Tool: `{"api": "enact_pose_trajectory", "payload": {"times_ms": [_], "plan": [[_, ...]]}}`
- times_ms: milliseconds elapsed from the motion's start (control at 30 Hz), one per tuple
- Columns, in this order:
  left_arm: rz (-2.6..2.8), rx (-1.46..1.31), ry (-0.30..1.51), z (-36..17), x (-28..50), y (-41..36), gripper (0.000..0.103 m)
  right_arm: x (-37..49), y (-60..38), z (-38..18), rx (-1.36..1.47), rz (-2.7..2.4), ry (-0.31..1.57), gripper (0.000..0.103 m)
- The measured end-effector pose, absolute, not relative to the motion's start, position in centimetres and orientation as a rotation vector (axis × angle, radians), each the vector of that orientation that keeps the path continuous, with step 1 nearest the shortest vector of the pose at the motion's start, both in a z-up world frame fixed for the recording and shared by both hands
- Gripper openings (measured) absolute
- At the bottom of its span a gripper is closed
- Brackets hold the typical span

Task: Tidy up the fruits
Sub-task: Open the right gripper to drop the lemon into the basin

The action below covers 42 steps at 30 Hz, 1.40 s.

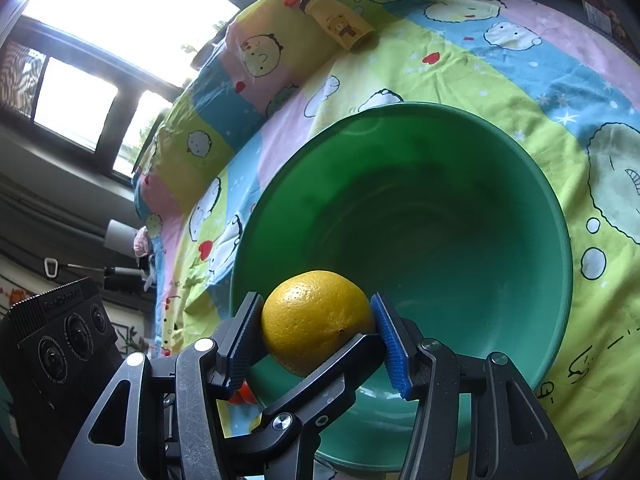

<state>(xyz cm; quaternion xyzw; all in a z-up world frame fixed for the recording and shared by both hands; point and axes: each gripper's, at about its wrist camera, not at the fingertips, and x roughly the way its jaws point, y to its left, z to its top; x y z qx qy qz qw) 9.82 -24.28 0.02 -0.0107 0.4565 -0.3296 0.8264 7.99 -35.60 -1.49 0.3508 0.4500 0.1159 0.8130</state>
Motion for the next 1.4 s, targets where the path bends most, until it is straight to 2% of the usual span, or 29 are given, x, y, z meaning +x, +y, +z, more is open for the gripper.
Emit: {"api": "enact_pose_trajectory", "payload": {"times_ms": [933, 1067, 1400], "plan": [[-0.671, -0.009, 0.976, -0.1, 10.0, -24.4, 0.060, 8.3, -35.7, -1.9, 0.761, 0.244, 0.970, 0.057], [-0.633, 0.039, 0.933, 0.2, 9.5, -24.6, 0.060, 8.3, -35.8, -1.9, 0.735, 0.182, 0.975, 0.057], [-0.652, 0.007, 0.930, 0.9, 9.1, -23.7, 0.060, 7.8, -35.7, -0.9, 0.719, 0.174, 0.926, 0.057]]}}
